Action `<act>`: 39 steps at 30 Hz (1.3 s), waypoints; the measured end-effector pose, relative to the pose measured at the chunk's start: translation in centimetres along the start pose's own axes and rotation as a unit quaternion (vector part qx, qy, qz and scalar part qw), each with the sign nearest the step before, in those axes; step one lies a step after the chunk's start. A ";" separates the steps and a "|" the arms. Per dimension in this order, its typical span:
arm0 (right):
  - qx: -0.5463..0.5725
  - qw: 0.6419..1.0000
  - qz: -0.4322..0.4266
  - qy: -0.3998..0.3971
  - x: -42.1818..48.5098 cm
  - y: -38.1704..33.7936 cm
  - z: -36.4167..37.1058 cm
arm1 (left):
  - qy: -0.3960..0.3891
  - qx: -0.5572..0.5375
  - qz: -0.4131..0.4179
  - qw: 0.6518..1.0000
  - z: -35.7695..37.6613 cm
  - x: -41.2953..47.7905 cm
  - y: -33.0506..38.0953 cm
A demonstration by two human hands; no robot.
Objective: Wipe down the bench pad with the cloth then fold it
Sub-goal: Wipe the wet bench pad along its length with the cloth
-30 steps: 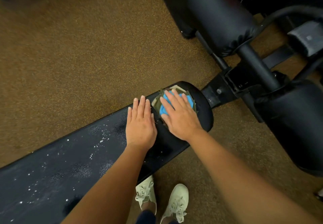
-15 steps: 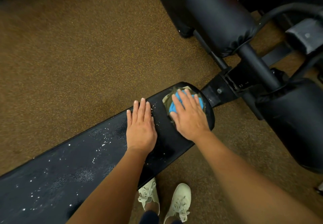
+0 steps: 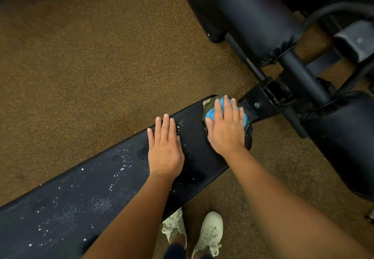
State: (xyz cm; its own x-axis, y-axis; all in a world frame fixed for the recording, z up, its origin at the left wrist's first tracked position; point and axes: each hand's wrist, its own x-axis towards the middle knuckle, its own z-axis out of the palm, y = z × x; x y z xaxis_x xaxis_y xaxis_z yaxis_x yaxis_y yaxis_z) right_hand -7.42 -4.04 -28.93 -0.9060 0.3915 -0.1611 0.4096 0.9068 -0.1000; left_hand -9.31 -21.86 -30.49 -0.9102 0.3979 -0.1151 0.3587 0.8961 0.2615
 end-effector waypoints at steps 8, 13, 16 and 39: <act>-0.008 0.997 -0.077 0.008 1.7 1.9 0.2 | 0.007 0.002 -0.001 1.000 0.2 0.0 0.1; 0.028 0.989 0.144 -0.001 0.2 -0.6 0.2 | -0.001 0.000 -0.003 1.000 0.1 -0.1 0.0; 0.024 0.999 0.042 -0.007 2.1 -2.7 0.1 | -0.003 0.003 0.002 1.000 0.0 0.1 0.1; 0.023 1.000 -0.015 0.015 -3.0 -4.0 0.8 | -0.013 0.017 0.027 0.999 -0.3 1.5 -0.2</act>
State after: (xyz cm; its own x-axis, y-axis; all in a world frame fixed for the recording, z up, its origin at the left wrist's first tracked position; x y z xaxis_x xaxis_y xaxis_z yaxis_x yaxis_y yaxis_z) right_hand -6.27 -8.98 -28.86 -0.9204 0.3694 -0.1279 0.3862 0.9101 -0.1503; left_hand -10.83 -21.51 -30.46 -0.8838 0.4504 -0.1264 0.4142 0.8790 0.2361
